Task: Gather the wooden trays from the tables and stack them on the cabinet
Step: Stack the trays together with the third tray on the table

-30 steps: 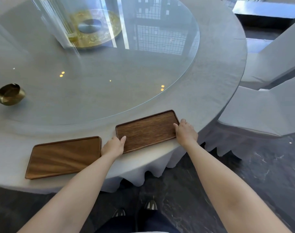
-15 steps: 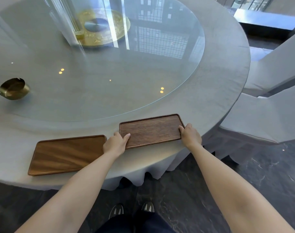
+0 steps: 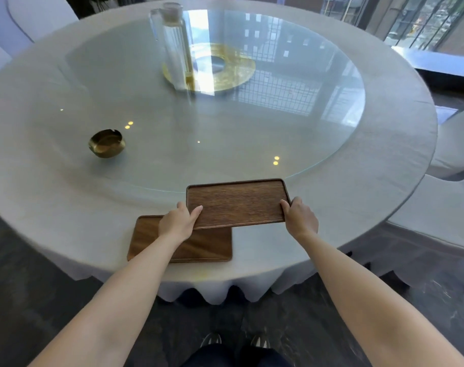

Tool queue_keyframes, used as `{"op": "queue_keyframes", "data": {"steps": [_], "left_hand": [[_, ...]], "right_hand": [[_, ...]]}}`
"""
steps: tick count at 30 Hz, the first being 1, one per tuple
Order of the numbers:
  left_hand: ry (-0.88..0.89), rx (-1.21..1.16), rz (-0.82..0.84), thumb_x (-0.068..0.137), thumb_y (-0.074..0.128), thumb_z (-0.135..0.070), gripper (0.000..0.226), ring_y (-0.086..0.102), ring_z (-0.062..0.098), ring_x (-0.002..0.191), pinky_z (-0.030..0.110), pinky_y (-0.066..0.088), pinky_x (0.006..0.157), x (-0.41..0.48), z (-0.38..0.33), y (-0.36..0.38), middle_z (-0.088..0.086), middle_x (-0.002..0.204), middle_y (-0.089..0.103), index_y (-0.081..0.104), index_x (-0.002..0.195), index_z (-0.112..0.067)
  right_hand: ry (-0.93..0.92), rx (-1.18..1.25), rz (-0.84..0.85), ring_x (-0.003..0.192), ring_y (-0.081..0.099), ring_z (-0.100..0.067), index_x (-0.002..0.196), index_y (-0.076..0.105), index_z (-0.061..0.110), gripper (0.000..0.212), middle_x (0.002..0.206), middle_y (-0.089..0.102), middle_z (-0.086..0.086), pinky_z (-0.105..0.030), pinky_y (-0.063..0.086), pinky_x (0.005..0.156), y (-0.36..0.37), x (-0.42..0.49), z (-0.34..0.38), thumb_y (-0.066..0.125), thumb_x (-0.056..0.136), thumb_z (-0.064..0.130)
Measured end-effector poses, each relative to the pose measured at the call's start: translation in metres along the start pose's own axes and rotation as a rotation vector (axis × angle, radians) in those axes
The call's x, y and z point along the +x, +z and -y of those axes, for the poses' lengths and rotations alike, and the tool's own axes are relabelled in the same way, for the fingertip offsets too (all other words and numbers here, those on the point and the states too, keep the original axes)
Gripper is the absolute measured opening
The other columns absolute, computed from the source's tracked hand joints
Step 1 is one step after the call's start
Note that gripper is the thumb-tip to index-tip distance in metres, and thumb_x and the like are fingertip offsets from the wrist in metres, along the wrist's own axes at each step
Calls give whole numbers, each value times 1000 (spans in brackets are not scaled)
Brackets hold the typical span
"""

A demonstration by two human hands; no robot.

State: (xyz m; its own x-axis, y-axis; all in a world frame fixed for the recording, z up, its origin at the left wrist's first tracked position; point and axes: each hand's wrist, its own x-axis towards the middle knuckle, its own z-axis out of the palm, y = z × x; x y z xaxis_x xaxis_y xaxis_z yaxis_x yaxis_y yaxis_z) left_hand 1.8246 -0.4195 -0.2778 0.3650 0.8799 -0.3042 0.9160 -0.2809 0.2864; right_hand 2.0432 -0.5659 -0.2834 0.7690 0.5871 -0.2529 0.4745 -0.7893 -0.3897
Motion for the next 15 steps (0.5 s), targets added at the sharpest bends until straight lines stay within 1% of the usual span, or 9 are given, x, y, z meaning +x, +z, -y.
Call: {"op": "queue_keyframes", "data": {"steps": [5,8,11,13,15], "left_hand": [[-43,18,2,96,32,-51,57,57,39,109,41,46,85,-3,69,-18,25,117,61,48,115,1],[-48,26,30,96,31,-51,56,60,37,102,41,48,81,-5,102,-19,21,113,63,47,114,-1],[-53,30,56,95,30,-53,55,61,35,97,41,51,80,-8,126,-16,18,109,64,47,111,-3],[-63,35,66,95,30,-53,55,61,36,97,41,51,79,-9,139,-13,18,109,64,47,112,-2],[-68,43,72,96,30,-52,55,61,36,98,40,49,77,-9,149,-10,18,110,63,47,113,-2]], "right_hand": [[-91,-82,66,95,62,-36,103,49,3,43,105,66,-19,-33,36,64,39,-32,42,27,100,39],[-130,-109,110,91,63,-36,93,44,8,37,102,66,-18,-33,37,63,56,-49,57,24,101,38],[-145,-131,137,81,59,-33,87,38,11,33,101,67,-17,-34,38,63,69,-62,67,23,101,37],[-148,-139,155,76,55,-30,87,39,11,33,100,67,-17,-34,39,63,79,-69,71,22,102,35],[-163,-154,162,78,57,-31,92,45,9,35,101,67,-16,-34,39,64,87,-75,74,22,102,32]]}}
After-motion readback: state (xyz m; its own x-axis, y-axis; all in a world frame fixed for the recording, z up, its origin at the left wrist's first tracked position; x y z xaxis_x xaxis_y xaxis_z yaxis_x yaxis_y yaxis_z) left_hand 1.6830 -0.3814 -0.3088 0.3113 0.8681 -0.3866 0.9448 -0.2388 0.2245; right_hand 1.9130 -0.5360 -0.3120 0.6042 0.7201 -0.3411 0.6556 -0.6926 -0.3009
